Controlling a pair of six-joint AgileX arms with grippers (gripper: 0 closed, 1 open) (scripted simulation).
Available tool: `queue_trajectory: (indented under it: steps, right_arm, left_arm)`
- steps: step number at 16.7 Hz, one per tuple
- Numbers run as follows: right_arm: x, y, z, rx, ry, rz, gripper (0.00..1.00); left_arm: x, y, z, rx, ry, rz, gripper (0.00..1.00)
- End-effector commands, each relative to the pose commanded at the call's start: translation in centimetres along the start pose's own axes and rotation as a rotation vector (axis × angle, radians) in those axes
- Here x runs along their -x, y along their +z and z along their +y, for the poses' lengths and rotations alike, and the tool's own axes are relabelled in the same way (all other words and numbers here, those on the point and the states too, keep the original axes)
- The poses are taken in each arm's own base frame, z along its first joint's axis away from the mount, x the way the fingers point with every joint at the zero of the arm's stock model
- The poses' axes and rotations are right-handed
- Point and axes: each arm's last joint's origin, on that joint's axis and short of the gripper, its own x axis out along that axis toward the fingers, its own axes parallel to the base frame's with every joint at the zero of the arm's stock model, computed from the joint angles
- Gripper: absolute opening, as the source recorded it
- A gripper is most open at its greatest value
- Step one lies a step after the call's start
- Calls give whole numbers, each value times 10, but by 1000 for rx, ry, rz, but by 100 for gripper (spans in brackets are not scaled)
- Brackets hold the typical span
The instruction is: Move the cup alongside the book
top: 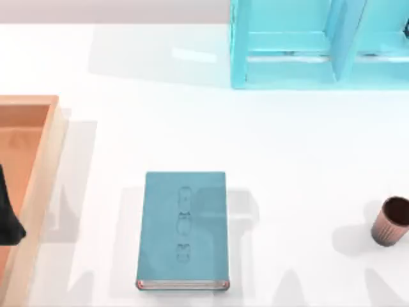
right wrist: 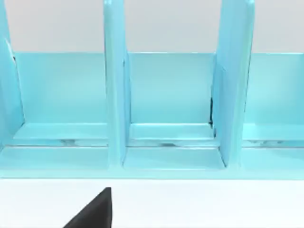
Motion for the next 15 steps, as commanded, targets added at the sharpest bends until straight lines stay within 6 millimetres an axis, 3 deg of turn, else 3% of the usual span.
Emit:
queue_trajectory:
  steps: [4,9,15]
  right_arm:
    - [0,6,1,33,7,33,100]
    - [-9,43,7,292,103,290,100]
    - [-60,77,27,749,477,820,100]
  left_arm:
    - [0,0,0,0,0,0,100]
    - [0,0,0,0,0,0,100]
    - [0,0,0,0,0,0,100]
